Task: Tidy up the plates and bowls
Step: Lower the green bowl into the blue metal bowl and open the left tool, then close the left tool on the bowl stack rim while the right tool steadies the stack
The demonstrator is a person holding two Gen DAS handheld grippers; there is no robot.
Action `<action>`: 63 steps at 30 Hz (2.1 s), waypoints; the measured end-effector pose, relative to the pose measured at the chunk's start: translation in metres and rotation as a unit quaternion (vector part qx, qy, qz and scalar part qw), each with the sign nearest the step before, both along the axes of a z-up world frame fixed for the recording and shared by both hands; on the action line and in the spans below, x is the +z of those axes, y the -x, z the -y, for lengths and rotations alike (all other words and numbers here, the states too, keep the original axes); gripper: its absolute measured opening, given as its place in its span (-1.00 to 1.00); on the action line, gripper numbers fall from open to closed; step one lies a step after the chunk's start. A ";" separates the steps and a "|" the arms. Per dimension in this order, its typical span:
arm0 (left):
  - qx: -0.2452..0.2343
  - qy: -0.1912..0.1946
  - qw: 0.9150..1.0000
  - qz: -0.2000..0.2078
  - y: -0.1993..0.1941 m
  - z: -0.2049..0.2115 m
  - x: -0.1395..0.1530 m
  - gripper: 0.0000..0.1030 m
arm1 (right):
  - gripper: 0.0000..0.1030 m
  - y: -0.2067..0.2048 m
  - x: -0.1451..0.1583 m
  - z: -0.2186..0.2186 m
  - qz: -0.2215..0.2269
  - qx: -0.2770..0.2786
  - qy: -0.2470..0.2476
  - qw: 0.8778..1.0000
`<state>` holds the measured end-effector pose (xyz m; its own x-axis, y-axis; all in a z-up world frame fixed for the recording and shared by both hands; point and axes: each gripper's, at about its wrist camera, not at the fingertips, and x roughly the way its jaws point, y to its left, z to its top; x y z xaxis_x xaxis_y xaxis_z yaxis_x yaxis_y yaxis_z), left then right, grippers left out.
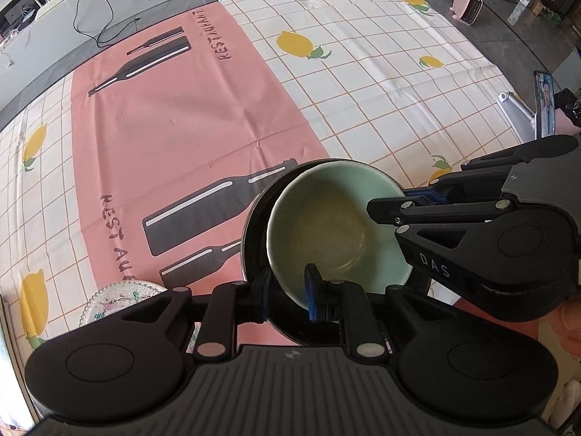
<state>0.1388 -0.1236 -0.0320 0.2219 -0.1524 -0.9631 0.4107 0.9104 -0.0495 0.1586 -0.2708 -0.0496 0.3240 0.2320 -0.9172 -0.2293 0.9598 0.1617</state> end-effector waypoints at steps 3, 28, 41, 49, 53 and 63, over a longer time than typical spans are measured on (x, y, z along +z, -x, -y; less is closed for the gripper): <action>0.000 0.014 1.000 0.005 0.000 -0.004 0.008 -0.59 | -0.92 0.000 0.000 -0.003 0.002 0.004 0.007 1.000; 0.020 0.066 0.997 0.030 0.005 -0.028 0.027 -0.35 | -0.88 0.003 0.022 -0.011 0.014 0.023 0.042 0.999; 0.071 0.127 0.988 0.059 0.012 -0.054 0.027 -0.03 | -0.24 0.008 0.049 0.011 0.074 -0.016 0.014 0.997; 0.154 0.192 0.966 0.082 0.019 -0.081 0.003 0.26 | -0.13 0.016 0.019 0.049 0.040 -0.117 -0.095 0.988; 0.203 0.227 0.949 0.083 0.024 -0.091 -0.013 0.27 | -0.15 0.024 -0.006 0.062 0.018 -0.179 -0.155 0.971; 0.271 0.302 0.912 0.053 0.035 -0.103 -0.042 0.26 | -0.17 0.027 -0.031 0.052 0.009 -0.207 -0.167 0.964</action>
<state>0.1038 -0.0203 -0.0739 0.5098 -0.4888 -0.7079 -0.0607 0.8004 -0.5964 0.1318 -0.3225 -0.0806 0.4672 0.3604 -0.8073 0.1567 0.8649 0.4768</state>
